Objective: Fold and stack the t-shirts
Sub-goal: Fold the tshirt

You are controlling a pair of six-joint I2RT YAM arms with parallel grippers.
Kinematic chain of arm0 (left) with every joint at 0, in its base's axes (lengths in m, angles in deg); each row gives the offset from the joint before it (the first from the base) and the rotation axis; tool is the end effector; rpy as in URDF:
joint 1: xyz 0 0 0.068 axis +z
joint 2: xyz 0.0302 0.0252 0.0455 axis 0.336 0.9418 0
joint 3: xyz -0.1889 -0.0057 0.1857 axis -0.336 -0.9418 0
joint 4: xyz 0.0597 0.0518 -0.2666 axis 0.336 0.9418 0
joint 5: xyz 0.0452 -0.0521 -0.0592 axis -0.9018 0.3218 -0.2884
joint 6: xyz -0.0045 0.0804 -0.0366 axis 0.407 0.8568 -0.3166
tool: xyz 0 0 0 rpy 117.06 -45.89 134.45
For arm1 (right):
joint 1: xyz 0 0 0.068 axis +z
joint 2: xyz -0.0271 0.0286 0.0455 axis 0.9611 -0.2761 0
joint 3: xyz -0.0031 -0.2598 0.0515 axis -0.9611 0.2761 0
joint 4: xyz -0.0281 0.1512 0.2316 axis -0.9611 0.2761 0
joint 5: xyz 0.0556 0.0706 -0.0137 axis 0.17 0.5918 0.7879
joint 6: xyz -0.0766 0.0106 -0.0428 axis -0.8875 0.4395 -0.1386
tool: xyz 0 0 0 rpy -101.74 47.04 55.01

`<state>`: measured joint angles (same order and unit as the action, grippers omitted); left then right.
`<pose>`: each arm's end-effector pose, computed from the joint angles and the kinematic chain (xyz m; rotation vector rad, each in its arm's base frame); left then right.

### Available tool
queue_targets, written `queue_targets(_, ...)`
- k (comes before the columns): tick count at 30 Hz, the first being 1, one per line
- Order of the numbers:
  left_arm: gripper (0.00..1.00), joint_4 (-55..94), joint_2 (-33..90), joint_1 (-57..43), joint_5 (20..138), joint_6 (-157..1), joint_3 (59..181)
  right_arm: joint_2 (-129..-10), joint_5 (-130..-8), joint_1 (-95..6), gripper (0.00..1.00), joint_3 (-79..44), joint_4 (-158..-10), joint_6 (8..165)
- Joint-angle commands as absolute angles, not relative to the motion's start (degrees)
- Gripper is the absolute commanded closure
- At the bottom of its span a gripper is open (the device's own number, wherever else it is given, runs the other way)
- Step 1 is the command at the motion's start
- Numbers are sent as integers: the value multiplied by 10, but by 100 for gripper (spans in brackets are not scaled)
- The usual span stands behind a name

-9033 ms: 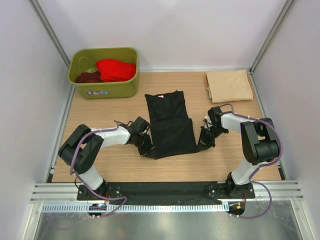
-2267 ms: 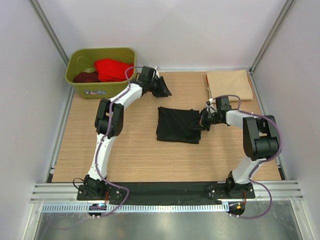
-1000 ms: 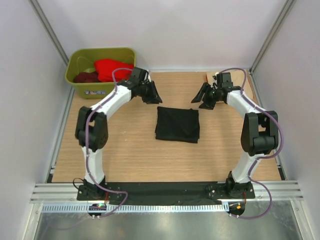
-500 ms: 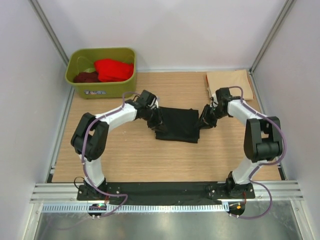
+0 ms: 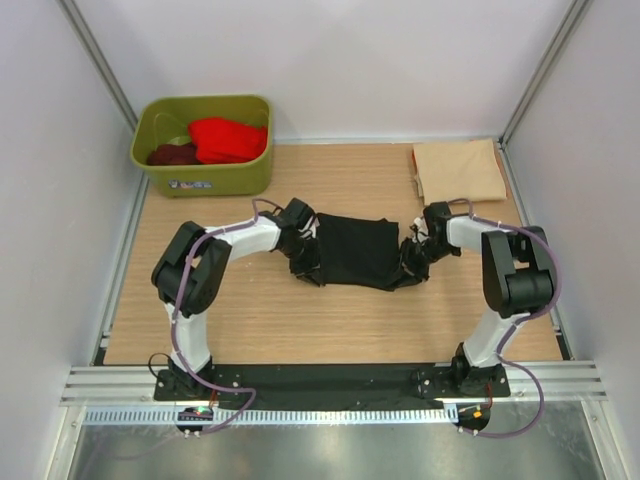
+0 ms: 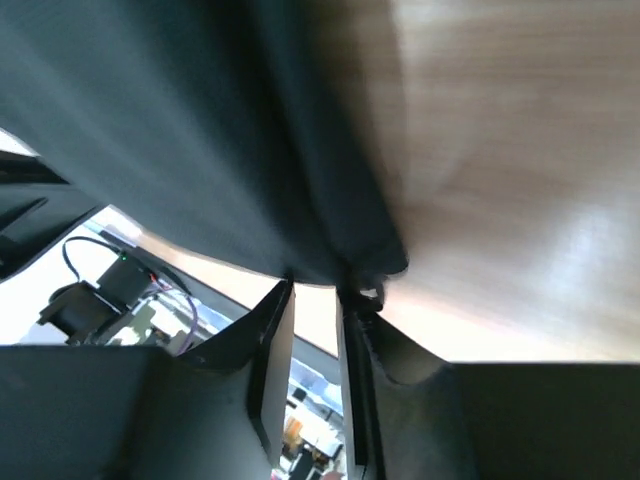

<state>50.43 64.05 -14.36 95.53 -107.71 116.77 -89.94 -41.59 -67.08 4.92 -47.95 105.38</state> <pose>0.3074 -0.2471 0.0850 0.0682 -3.0262 0.8376 0.2949 0.0815 0.0699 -0.4354 -2.8751 -0.9270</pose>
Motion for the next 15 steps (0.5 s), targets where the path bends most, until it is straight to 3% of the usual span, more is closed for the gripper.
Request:
queue_targets(1, 79, 553, 607, -141, 926, -1055, 1191, -839, -457, -667, 69, -3, -427, 1029)
queue_targets(6, 75, 749, 610, -141, 830, -1041, 1287, -801, -594, -650, 58, -105, -316, 1005)
queue_targets(10, 73, 745, 595, -132, 808, -1031, 1326, -809, -655, -650, 47, -111, -373, 1035)
queue_targets(15, 71, 712, 638, -96, 823, -1032, 1350, -901, -656, -649, 41, -158, -444, 1036)
